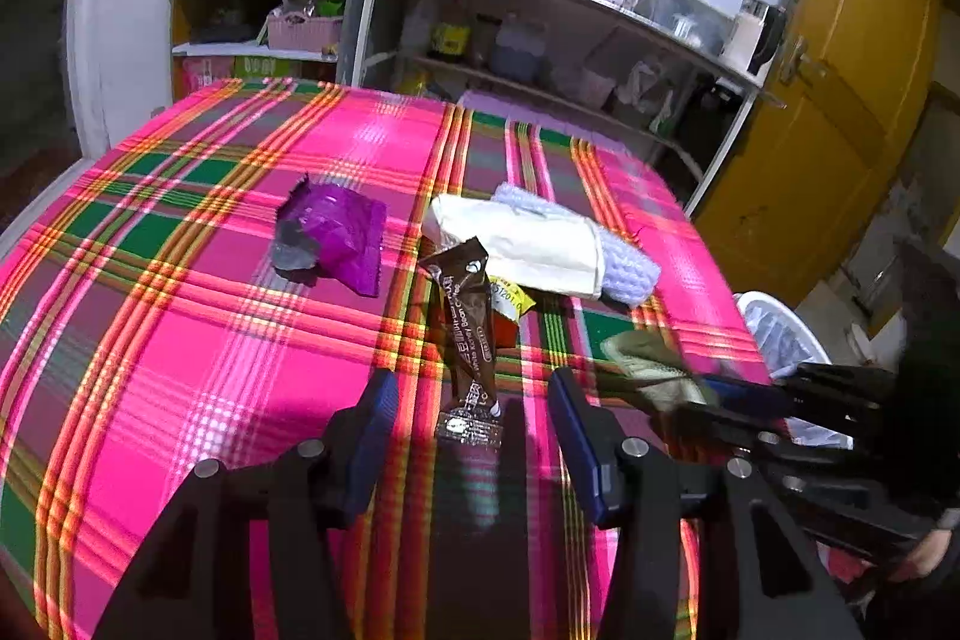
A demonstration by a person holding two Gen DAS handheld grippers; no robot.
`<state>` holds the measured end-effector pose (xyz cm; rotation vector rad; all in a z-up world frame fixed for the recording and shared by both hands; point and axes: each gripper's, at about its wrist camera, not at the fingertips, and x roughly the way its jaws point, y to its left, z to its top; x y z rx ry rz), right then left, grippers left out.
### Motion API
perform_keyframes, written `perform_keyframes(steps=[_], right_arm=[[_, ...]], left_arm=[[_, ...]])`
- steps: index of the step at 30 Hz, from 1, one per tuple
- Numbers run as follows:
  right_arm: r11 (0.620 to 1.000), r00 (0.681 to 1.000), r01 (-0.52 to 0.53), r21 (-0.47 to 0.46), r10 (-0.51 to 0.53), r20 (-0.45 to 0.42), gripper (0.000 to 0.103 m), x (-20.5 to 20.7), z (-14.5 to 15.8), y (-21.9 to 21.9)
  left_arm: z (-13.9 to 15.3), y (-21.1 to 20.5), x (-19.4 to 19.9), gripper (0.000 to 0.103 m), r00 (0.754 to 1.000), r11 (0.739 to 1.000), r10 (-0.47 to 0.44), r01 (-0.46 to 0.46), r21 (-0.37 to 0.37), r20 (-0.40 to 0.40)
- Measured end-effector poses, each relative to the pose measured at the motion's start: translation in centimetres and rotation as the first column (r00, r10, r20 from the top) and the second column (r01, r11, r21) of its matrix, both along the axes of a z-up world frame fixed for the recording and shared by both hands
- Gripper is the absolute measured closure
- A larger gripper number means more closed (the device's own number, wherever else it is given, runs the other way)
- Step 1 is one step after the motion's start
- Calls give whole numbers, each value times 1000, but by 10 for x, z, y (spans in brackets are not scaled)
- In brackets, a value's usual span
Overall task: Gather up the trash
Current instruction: 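Grasp the beige paper strip with the right gripper while the left gripper grasps the brown wrapper, then carry both items over the bin and open both grippers to drop them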
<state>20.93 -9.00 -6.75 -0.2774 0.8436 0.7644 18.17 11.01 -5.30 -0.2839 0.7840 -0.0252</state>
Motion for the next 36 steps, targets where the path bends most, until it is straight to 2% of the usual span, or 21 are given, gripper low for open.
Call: perform_keyframes(steps=[5, 6, 8, 9, 11, 19, 36], right_arm=[[999, 1000, 21, 31, -21, -23, 84, -2, -1, -9], [999, 999, 26, 33, -25, -25, 84, -1, -1, -10], [999, 999, 35, 40, -34, -28, 85, -1, 0, -12], [998, 999, 39, 46, -38, -32, 85, -1, -1, -14], [997, 998, 48, 57, -46, -37, 85, -1, 0, -17], [990, 994, 105, 94, -102, -28, 85, -10, 13, -35], [955, 971, 233, 182, -237, 4, 85, -63, 45, -95]], left_arm=[[-9, -8, 18, 54, 999, 1000, -1, 2, 20, -45], [-13, -9, 21, 61, 998, 1000, 1, 0, 20, -62], [-13, -10, 24, 68, 998, 999, 8, -6, 35, -68], [-13, -11, 24, 77, 998, 999, 1, 2, 32, -67], [-14, -13, 24, 85, 997, 999, -1, 5, 43, -74], [-6, -24, 7, 86, 998, 998, -44, 46, 41, -34], [43, -77, -62, 86, 983, 986, -166, 164, 39, 82]])
